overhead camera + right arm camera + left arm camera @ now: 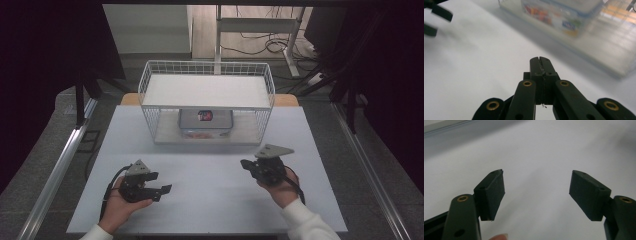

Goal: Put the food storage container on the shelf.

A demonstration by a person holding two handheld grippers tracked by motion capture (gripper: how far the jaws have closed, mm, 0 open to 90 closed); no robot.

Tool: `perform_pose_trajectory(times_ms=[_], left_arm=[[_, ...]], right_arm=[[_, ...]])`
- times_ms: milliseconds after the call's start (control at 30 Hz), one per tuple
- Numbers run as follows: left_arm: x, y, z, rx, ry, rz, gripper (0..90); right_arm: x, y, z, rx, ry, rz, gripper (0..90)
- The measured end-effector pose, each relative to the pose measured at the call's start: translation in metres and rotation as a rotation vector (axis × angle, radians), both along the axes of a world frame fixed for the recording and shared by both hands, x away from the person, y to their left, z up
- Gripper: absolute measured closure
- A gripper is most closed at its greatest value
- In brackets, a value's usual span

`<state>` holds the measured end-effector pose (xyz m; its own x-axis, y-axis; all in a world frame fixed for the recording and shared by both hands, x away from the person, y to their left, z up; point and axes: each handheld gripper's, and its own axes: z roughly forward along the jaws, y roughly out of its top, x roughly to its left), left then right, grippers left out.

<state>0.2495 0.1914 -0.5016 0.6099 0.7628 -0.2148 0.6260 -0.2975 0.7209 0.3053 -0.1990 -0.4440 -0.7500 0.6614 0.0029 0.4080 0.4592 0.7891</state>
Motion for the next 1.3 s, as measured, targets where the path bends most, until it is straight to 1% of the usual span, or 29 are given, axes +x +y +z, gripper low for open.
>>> perform_pose_trajectory(times_ms=[100,167,200,233,300,433,500,533,567,667,733,800,1000,1300], left_arm=[[0.001,0.000,-0.001,0.005,0.002,0.004,28.0],[0.001,0.000,-0.001,0.009,0.004,0.007,27.9],[0.001,0.000,-0.001,0.009,0.004,0.007,27.9],[0.000,0.000,-0.001,0.009,0.004,0.009,27.9],[-0.001,0.000,0.000,0.010,0.001,0.011,27.8],[-0.006,0.002,0.001,0.012,-0.011,0.020,27.8],[-0.006,0.003,0.001,0.012,-0.014,0.024,27.8],[-0.006,0.003,0.002,0.011,-0.015,0.025,27.8],[-0.007,0.003,0.002,0.007,-0.017,0.029,27.8],[-0.007,0.003,0.002,0.010,-0.023,0.026,27.5],[-0.007,0.002,0.002,0.013,-0.025,0.023,27.4],[-0.007,0.002,0.002,0.015,-0.027,0.019,27.2],[-0.008,0.002,0.003,0.016,-0.037,0.014,27.1],[-0.009,0.001,0.003,0.017,-0.040,0.014,26.8]], right_arm=[[-0.014,-0.021,-0.005,0.008,0.011,-0.011,88.8],[-0.023,-0.035,-0.012,0.014,0.030,-0.023,88.8],[-0.026,-0.040,-0.014,0.009,0.039,-0.024,88.8],[-0.028,-0.044,-0.016,0.002,0.046,-0.022,88.8],[-0.033,-0.049,-0.017,-0.018,0.043,-0.017,88.7],[-0.039,-0.057,-0.021,-0.008,0.051,-0.020,88.3],[-0.038,-0.058,-0.024,-0.006,0.049,-0.022,83.5],[-0.037,-0.058,-0.026,0.006,0.048,-0.024,76.9],[-0.037,-0.057,-0.027,0.010,0.036,-0.019,68.6],[-0.039,-0.053,-0.026,0.034,0.000,-0.028,39.3],[-0.039,-0.051,-0.026,0.052,-0.004,-0.034,29.2],[-0.039,-0.049,-0.028,0.055,0.001,-0.031,24.8],[-0.039,-0.044,-0.033,0.031,0.013,-0.033,21.7],[-0.039,-0.045,-0.034,0.034,0.008,-0.047,20.8]])
